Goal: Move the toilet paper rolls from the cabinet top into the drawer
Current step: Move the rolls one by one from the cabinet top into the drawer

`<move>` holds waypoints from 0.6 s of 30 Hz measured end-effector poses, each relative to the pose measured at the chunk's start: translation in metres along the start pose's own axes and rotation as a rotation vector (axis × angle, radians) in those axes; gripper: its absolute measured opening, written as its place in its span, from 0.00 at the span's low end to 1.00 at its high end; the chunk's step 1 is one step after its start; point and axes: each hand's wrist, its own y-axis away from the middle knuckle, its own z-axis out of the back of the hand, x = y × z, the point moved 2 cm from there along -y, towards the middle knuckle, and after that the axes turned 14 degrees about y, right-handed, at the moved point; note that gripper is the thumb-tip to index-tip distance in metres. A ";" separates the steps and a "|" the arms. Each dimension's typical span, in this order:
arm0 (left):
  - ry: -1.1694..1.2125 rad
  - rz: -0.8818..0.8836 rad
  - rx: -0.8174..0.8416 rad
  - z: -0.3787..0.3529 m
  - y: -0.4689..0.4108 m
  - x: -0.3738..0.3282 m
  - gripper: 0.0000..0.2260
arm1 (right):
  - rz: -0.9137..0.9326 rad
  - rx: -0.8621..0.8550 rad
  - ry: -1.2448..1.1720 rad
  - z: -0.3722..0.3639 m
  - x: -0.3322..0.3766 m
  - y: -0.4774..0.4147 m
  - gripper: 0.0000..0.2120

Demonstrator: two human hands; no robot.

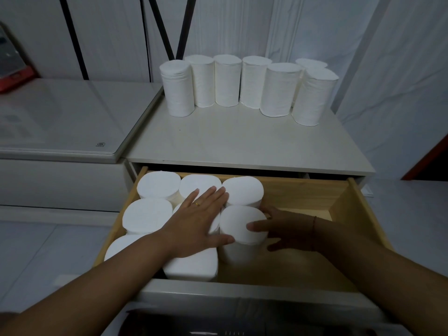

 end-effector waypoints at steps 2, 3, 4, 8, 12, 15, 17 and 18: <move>-0.001 0.002 0.004 0.000 0.000 0.000 0.40 | -0.051 0.072 0.039 -0.004 -0.003 0.002 0.27; -0.003 0.002 0.006 0.000 0.000 0.000 0.40 | -0.048 0.090 0.020 -0.006 -0.004 0.002 0.22; -0.005 0.003 0.006 0.000 0.000 0.000 0.40 | -0.022 0.091 -0.002 -0.006 -0.003 0.001 0.19; -0.019 0.008 0.013 0.001 -0.002 0.000 0.39 | 0.069 0.008 -0.016 -0.004 -0.001 -0.002 0.18; -0.044 0.017 0.021 0.002 -0.004 -0.001 0.39 | 0.081 -0.072 0.027 -0.003 -0.005 -0.003 0.21; -0.048 0.020 0.026 0.003 -0.004 -0.002 0.38 | 0.143 -0.057 0.113 -0.004 -0.005 -0.001 0.24; -0.051 0.023 0.025 0.003 -0.003 -0.003 0.38 | 0.222 -0.031 0.218 -0.007 -0.002 0.003 0.28; -0.053 0.025 0.023 0.003 -0.003 -0.003 0.38 | 0.249 -0.044 0.276 -0.008 -0.001 0.004 0.29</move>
